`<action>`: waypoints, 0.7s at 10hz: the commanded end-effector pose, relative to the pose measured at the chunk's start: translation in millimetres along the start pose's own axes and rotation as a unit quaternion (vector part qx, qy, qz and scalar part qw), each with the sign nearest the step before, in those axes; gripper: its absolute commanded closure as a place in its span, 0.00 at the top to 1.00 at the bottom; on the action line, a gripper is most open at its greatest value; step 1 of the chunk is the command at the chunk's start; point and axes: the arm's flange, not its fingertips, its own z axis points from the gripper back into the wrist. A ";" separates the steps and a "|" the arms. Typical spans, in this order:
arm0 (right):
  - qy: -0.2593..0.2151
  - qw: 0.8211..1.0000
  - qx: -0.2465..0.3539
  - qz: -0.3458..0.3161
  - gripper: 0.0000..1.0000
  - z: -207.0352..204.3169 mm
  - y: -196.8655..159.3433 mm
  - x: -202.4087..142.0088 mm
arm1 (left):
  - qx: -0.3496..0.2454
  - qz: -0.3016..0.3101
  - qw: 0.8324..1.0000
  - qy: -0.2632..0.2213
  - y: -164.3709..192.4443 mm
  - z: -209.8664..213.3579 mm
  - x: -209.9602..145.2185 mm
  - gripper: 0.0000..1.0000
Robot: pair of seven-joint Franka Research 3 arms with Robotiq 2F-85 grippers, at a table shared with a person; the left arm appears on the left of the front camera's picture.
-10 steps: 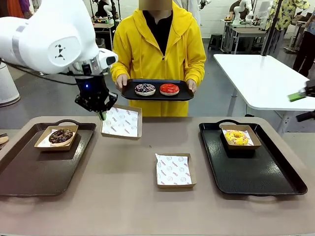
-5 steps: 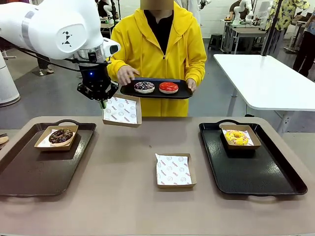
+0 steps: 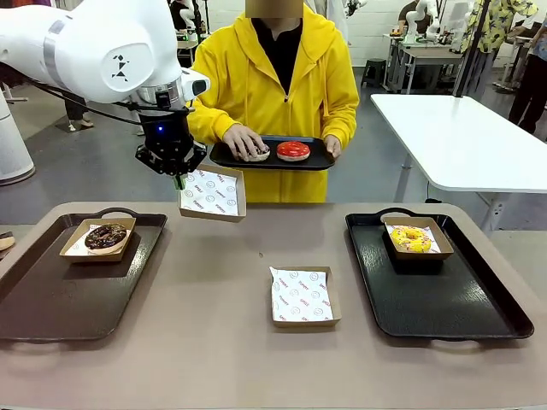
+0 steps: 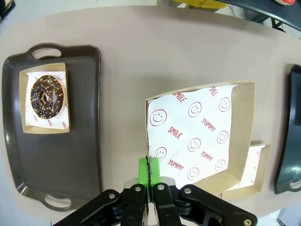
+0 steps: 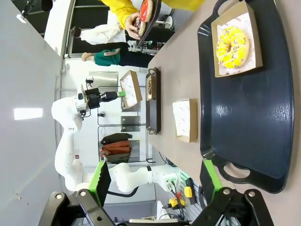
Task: Individually package the donuts and arrange them on the tray.
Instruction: Place the picked Paper togo box on the Handle tray while simultaneously picking up another Paper togo box from the table with the other hand.
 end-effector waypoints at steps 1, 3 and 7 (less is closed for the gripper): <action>-0.004 1.000 0.005 0.001 1.00 0.8 5.4 -10.5 | -0.001 -0.001 1.000 -0.004 0.7 2.9 -1.2 0.00; -0.004 1.000 0.005 0.001 1.00 0.8 5.4 -10.5 | -0.001 -0.001 1.000 -0.004 0.7 2.9 -1.2 0.00; -0.004 1.000 0.005 0.001 1.00 0.8 5.4 -10.5 | -0.001 -0.001 1.000 -0.004 0.7 2.9 -1.2 0.00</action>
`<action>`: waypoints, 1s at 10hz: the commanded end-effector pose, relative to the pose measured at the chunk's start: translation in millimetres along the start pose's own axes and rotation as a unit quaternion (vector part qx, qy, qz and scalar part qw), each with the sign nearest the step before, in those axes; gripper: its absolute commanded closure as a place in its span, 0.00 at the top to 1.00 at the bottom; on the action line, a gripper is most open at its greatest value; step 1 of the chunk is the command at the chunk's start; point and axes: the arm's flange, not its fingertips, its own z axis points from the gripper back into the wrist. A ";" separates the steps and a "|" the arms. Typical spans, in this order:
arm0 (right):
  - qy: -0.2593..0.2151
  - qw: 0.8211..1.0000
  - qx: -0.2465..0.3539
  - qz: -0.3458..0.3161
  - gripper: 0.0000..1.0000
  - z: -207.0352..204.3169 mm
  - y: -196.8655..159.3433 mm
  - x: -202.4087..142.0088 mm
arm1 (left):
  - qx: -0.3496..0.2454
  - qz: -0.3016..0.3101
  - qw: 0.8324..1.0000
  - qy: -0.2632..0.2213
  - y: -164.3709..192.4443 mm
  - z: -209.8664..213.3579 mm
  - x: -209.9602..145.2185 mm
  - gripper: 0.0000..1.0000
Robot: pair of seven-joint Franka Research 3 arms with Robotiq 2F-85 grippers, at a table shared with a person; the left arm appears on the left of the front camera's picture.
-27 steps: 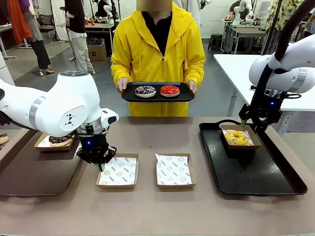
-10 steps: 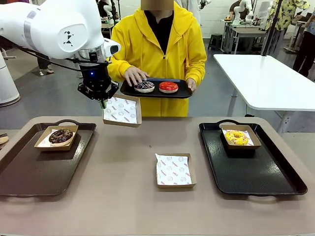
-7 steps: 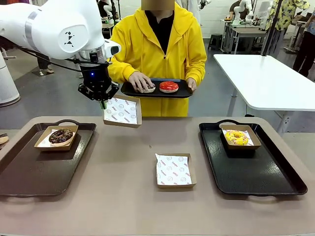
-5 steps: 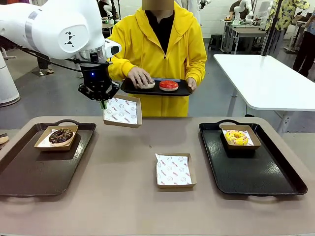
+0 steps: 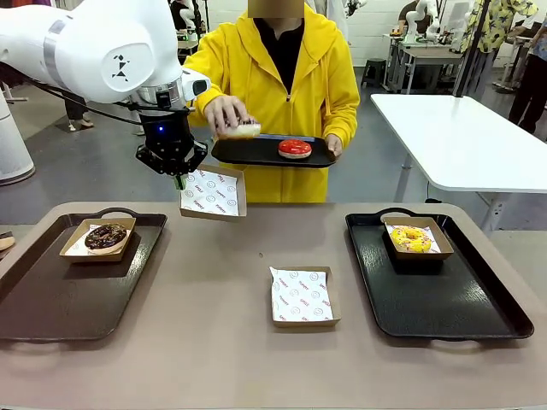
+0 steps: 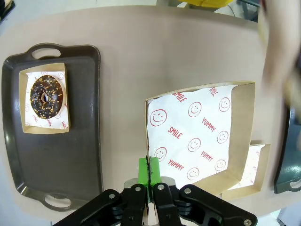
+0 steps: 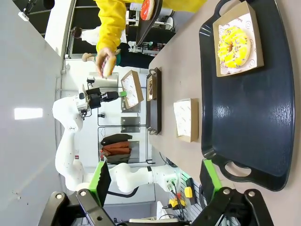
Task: Individually package the donuts and arrange them on the tray.
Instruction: Place the picked Paper togo box on the Handle tray while simultaneously picking up another Paper togo box from the table with the other hand.
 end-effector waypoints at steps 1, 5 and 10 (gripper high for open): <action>-0.001 1.000 0.004 -0.002 1.00 -2.3 1.0 -6.0 | -0.001 0.000 1.000 -0.004 1.3 2.7 -0.8 0.00; -0.001 1.000 0.004 -0.002 1.00 -2.3 1.0 -6.0 | -0.001 0.000 1.000 -0.004 1.3 2.7 -0.8 0.00; -0.001 1.000 0.004 -0.002 1.00 -2.3 1.0 -6.0 | -0.001 0.000 1.000 -0.004 1.3 2.7 -0.8 0.00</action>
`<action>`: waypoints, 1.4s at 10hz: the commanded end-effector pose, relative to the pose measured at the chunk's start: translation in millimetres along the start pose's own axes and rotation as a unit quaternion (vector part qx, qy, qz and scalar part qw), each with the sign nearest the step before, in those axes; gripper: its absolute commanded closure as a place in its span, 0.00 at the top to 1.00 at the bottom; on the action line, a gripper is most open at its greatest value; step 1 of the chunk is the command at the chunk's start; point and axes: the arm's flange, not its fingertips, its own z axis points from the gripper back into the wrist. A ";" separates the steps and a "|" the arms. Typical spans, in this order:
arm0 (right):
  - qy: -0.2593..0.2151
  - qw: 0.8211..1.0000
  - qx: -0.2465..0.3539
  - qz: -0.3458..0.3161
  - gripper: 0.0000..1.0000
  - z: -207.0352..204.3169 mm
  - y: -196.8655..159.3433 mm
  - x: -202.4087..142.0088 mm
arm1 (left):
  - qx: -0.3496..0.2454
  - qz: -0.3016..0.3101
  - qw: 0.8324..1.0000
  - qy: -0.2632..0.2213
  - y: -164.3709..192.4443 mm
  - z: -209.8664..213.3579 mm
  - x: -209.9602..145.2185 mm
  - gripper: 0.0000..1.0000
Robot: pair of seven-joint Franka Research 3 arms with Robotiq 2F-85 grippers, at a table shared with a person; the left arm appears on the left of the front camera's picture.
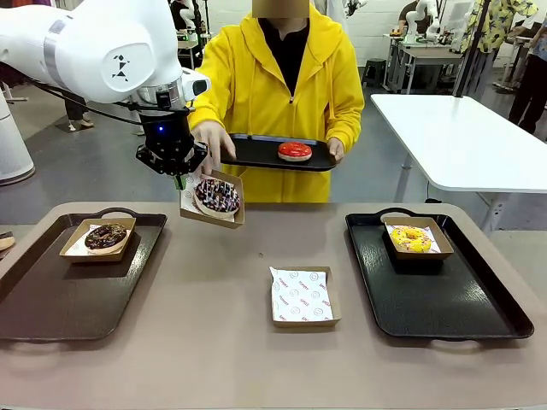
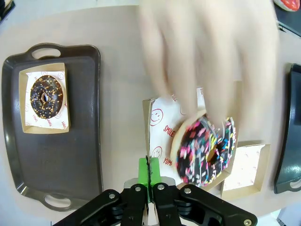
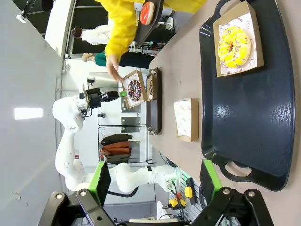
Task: Individually package the donuts and arrange them on the tray.
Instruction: Place the picked Paper togo box on the Handle tray while simultaneously picking up another Paper togo box from the table with the other hand.
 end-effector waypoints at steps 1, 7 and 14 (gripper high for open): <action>-0.001 1.000 0.004 -0.002 1.00 -2.5 1.0 -5.8 | -0.001 0.000 1.000 -0.004 1.3 2.8 -0.8 0.00; -0.001 1.000 0.004 -0.002 1.00 -2.5 1.0 -5.8 | -0.001 0.000 1.000 -0.004 1.3 2.8 -0.8 0.00; -0.001 1.000 0.004 -0.002 1.00 -2.5 1.0 -5.8 | -0.001 0.000 1.000 -0.004 1.3 2.8 -0.8 0.00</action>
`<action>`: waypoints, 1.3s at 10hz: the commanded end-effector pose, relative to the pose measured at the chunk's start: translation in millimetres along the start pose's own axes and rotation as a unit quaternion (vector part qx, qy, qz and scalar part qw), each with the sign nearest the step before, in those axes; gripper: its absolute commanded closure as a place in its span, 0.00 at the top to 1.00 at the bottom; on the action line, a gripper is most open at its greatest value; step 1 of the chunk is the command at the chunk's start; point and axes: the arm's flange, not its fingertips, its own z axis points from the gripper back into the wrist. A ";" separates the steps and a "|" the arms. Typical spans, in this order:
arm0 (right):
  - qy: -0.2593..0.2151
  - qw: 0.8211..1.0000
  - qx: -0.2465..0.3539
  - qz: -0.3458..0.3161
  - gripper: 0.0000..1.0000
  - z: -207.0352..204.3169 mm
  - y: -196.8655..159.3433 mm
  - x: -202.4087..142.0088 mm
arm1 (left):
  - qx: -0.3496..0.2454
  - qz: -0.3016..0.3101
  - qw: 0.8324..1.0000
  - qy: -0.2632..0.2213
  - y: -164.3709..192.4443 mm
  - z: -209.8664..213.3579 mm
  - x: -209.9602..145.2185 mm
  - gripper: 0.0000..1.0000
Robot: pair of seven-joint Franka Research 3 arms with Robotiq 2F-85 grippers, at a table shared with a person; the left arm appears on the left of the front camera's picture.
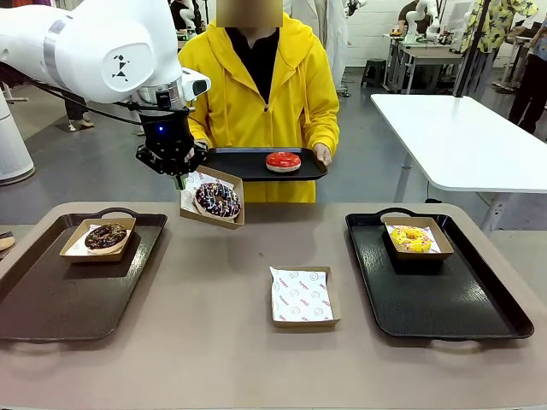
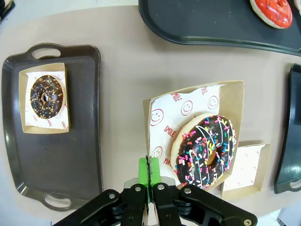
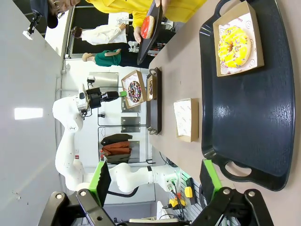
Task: Individually package the donuts and arrange them on the tray.
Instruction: Place the picked Paper togo box on the Handle tray while simultaneously picking up another Paper togo box from the table with the other hand.
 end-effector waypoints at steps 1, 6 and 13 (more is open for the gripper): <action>0.000 1.000 0.000 0.000 1.00 0.0 0.0 0.0 | 0.000 0.000 1.000 0.000 0.0 0.0 0.0 0.01; 0.088 0.981 -0.171 0.002 1.00 -119.4 66.5 7.9 | 0.018 -0.072 0.995 0.059 82.4 30.7 -31.4 0.01; 0.126 0.944 -0.295 0.079 1.00 -301.1 92.3 -31.8 | 0.039 -0.073 0.995 0.065 192.6 27.8 -51.2 0.01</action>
